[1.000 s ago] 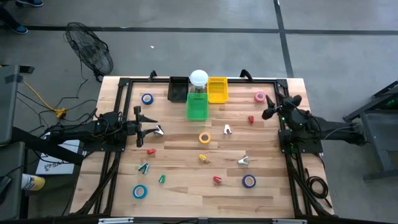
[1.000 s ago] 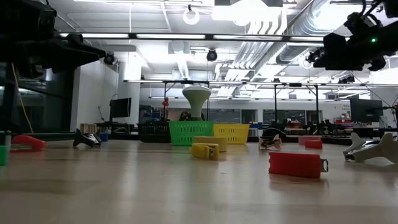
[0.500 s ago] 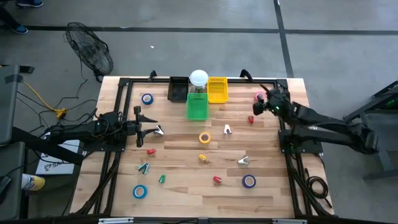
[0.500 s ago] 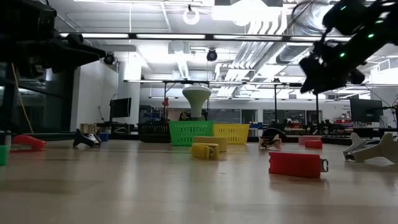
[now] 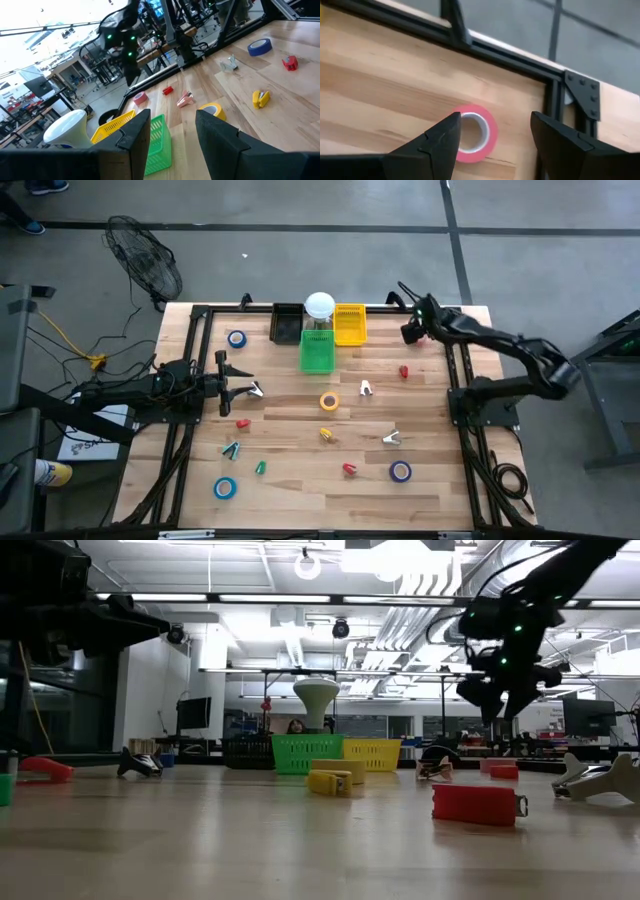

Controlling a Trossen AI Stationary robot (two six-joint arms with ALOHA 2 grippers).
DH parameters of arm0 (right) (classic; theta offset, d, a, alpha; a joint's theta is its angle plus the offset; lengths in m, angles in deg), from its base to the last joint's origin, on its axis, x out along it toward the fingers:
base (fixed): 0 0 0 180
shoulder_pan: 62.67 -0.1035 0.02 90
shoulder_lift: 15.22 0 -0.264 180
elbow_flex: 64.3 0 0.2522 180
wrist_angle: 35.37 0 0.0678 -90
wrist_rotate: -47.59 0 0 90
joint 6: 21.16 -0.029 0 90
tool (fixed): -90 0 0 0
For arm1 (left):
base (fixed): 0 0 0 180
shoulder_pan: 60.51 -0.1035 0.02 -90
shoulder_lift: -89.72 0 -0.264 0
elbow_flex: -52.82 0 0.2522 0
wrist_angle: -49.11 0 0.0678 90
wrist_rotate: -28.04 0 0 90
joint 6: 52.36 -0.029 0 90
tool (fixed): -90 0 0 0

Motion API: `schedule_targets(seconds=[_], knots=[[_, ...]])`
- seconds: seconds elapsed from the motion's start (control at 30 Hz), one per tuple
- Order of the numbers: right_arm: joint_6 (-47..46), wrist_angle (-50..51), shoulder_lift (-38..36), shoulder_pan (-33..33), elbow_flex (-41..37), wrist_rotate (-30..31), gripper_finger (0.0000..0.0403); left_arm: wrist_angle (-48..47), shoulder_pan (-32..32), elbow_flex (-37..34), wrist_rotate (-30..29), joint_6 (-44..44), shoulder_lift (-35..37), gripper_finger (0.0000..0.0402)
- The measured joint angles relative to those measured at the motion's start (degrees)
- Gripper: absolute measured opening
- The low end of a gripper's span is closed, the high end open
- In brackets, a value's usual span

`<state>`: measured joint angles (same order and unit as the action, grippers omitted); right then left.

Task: Pick and place Stapler, Stapler remover, tape
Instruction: Put the pink tape into the yellow bin

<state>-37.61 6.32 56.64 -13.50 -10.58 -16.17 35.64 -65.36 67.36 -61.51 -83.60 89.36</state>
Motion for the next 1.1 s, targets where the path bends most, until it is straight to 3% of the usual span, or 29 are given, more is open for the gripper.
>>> schedule_targets(seconds=[0.23,0.47,1.1], knots=[[-0.5,4.9,8.8,1.8,6.0,-3.4,0.0232,0.0,0.0,0.0,0.0,0.0,0.0,0.0154],[2.0,4.9,13.1,1.8,6.5,-11.5,0.0232,0.0,0.0,0.0,0.0,0.0,0.0,0.0154],[3.4,0.5,19.3,2.0,6.4,-12.8,0.0232,0.0,0.0,0.0,0.0,0.0,0.0,0.0154]])
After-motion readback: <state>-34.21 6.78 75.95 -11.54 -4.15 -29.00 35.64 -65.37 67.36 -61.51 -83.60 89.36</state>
